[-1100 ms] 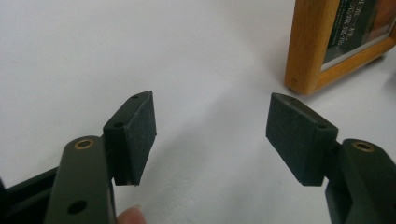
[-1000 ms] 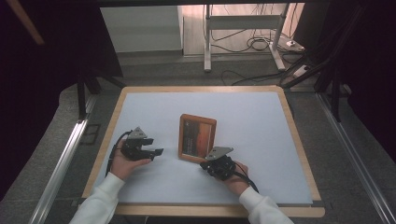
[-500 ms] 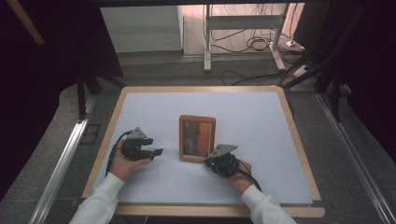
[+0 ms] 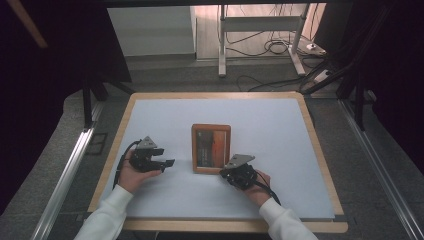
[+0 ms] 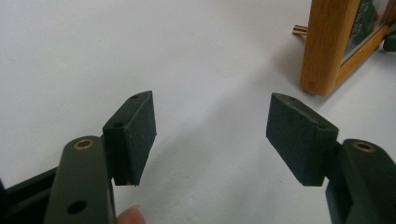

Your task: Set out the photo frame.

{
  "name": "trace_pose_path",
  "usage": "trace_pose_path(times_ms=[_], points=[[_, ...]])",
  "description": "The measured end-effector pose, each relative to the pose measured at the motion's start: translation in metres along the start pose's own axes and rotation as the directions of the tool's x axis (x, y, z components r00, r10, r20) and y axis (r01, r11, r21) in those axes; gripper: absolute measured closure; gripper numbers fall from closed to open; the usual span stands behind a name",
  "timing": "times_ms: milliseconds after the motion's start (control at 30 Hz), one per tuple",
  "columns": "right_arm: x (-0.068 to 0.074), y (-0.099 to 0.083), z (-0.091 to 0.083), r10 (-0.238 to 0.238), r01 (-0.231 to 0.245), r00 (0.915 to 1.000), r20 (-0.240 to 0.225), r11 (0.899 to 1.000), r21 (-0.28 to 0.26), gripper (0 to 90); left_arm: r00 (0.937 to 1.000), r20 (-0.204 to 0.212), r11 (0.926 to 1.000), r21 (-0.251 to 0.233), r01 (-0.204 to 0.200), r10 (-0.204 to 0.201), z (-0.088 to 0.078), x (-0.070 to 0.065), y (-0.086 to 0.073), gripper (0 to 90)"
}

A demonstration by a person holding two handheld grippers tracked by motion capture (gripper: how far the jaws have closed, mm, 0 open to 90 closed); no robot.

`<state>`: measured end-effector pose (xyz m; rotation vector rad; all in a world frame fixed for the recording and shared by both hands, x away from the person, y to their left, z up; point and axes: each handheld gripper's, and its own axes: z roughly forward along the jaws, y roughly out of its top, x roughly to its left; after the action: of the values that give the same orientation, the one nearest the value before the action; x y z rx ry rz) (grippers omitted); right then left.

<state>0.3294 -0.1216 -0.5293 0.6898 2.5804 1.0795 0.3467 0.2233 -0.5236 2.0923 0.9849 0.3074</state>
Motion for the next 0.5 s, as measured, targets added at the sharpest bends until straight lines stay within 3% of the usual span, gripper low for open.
trace_pose_path(times_ms=[500], points=[[-0.0021, -0.0004, -0.001, 0.006, -0.006, 1.0, 0.007, 1.0, 0.002, 89.7, 1.0, 0.0, 1.0, -0.002, 0.001, -0.001, 0.0, 0.0004, -0.0002, 32.4]])
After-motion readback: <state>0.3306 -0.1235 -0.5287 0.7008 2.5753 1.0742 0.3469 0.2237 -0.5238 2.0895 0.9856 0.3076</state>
